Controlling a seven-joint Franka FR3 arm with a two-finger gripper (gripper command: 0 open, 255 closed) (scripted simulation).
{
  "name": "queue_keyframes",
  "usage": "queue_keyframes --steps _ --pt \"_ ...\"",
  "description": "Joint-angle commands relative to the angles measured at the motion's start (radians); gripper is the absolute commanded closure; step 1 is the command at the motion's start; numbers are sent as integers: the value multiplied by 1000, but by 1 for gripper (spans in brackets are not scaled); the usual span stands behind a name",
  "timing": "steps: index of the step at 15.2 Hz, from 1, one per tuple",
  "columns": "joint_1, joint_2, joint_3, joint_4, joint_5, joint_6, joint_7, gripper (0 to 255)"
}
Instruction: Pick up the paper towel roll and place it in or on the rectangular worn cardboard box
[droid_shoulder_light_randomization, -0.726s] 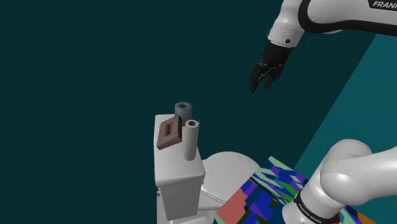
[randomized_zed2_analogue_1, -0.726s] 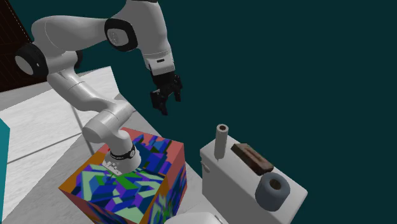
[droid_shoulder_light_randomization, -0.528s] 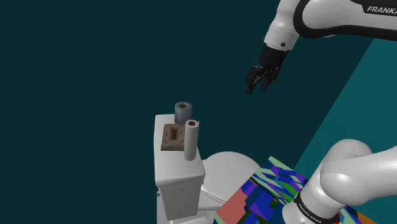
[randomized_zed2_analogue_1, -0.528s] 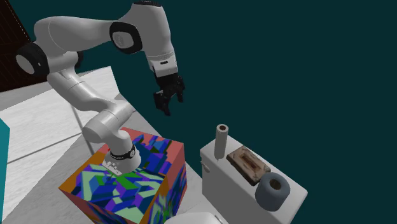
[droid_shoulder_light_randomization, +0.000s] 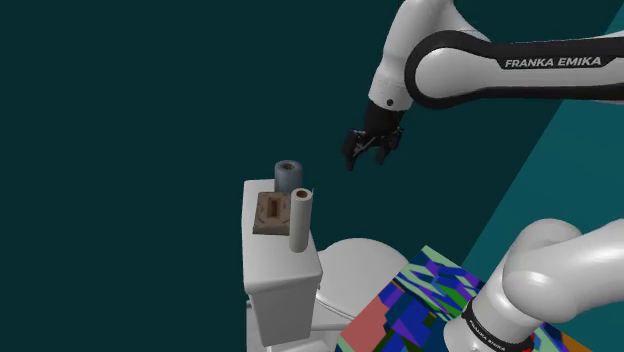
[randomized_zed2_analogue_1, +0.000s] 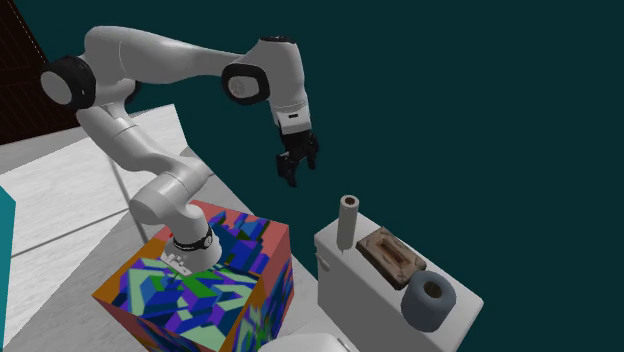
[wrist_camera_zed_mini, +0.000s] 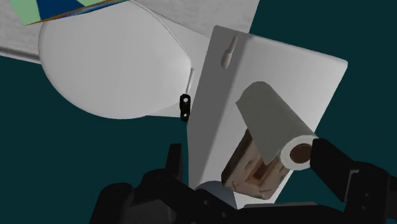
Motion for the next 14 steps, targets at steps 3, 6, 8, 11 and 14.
queue_keyframes --steps 3,6,8,11,14 --pt "-18 109 94 5 -4 116 134 0" --pt "-41 207 166 29 -29 193 241 0" --pt "-60 279 213 54 -59 239 318 0" --pt "-92 398 282 104 -128 298 446 0" --pt "-103 454 303 111 -168 339 498 0"
